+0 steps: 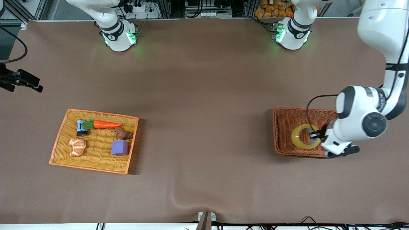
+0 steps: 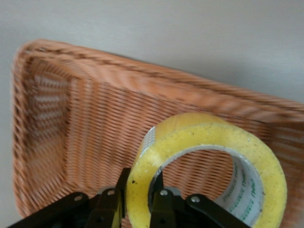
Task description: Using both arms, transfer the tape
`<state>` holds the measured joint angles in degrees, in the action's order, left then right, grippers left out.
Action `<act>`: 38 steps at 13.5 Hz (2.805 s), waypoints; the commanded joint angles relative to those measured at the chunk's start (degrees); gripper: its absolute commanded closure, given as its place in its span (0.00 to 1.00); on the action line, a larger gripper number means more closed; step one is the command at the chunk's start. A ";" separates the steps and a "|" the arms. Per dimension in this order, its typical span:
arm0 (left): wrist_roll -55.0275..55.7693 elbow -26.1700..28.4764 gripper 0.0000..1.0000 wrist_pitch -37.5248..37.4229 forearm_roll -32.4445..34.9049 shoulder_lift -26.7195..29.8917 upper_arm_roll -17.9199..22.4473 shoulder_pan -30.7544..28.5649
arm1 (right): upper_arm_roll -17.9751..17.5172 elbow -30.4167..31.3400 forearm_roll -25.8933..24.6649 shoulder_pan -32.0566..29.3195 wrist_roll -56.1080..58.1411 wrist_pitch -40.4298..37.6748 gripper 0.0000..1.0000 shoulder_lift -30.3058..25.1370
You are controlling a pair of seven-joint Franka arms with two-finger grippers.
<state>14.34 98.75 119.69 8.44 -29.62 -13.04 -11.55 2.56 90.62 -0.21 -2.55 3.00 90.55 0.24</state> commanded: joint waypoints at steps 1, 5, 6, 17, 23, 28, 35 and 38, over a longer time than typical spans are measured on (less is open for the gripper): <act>-3.44 6.53 1.00 6.86 0.61 1.58 -1.02 -2.69 | -0.97 -0.27 1.26 -1.31 0.60 0.16 0.00 0.02; -3.88 9.00 0.44 9.51 0.70 1.31 -1.02 -2.77 | -0.97 -0.18 1.26 -1.14 0.52 0.16 0.00 0.02; -3.97 8.83 0.00 9.42 0.70 1.84 -1.02 -2.77 | -0.97 -0.18 1.26 -1.14 0.52 0.24 0.00 0.11; -4.58 -11.98 0.00 -21.13 0.35 20.03 -5.67 -2.33 | -1.15 -0.18 1.26 -1.67 0.69 -0.28 0.00 0.11; -8.26 -14.99 0.00 -28.71 -3.08 24.60 -6.21 -2.34 | -1.24 -0.18 1.26 -1.14 0.60 -0.63 0.00 -0.07; -8.89 -15.17 0.00 -32.32 -5.18 26.62 -5.94 -2.77 | -1.24 -0.18 1.26 -1.23 0.69 -0.63 0.00 0.02; -14.69 -14.20 0.00 -34.43 -8.09 29.26 7.07 9.79 | -1.24 -0.18 1.26 -1.40 0.78 0.51 0.00 0.11; -14.95 -14.64 0.00 -34.96 -7.74 28.83 7.07 10.06 | -1.24 0.17 1.26 -1.31 0.78 1.21 0.00 0.11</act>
<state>1.05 84.15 85.53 1.84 -1.09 -6.94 -2.14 2.08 90.67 -0.08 -2.64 3.01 91.41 0.34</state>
